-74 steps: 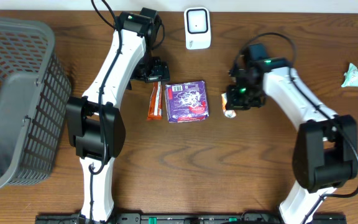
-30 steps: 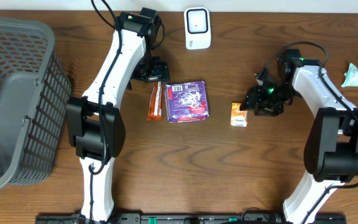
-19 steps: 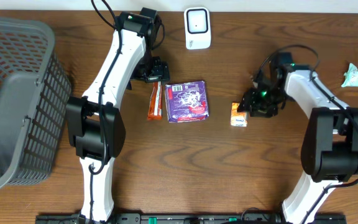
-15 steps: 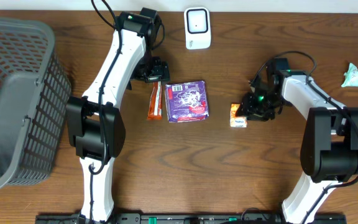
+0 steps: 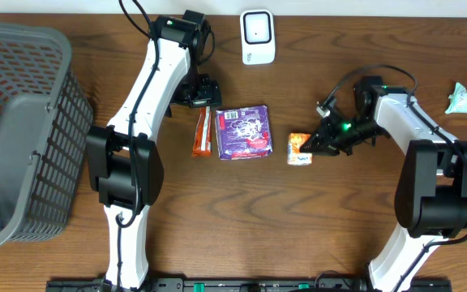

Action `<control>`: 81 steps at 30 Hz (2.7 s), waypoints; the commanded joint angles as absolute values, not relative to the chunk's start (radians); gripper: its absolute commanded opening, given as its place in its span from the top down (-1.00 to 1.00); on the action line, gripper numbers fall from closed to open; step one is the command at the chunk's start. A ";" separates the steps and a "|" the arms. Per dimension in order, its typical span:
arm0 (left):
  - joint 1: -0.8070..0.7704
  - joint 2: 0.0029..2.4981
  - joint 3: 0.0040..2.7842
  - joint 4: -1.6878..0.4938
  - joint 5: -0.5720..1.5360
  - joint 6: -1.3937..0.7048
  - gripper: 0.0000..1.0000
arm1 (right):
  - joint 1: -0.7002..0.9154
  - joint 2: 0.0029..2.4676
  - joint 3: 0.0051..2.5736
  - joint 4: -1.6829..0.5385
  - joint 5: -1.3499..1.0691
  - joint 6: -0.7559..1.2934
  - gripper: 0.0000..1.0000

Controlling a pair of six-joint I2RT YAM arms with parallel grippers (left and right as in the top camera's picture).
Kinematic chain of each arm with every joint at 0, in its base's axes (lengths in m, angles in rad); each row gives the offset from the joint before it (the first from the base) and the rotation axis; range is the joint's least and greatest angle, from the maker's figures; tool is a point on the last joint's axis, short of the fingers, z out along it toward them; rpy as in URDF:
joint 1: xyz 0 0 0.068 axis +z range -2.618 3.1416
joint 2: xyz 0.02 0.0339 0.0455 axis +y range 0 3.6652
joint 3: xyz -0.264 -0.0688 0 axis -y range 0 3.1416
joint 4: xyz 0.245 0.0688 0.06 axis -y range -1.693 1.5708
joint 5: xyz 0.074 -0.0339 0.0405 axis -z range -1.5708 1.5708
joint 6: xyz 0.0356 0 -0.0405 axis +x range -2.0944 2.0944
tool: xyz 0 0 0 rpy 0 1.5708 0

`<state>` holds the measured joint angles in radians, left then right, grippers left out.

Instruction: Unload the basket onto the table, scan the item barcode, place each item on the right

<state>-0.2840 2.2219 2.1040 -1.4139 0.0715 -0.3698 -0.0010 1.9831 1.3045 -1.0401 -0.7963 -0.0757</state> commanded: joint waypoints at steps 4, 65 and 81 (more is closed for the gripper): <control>-0.280 2.235 2.098 -1.420 0.059 -0.379 -0.96 | 0.010 1.982 1.324 -1.240 -1.023 -0.600 0.98; -0.280 2.235 2.098 -1.420 0.059 -0.379 -0.96 | 0.428 2.234 1.791 0.174 0.406 -0.229 0.99; -0.280 2.235 2.098 -1.420 0.059 -0.379 -0.96 | 0.392 2.362 1.966 -0.087 0.331 -0.180 0.98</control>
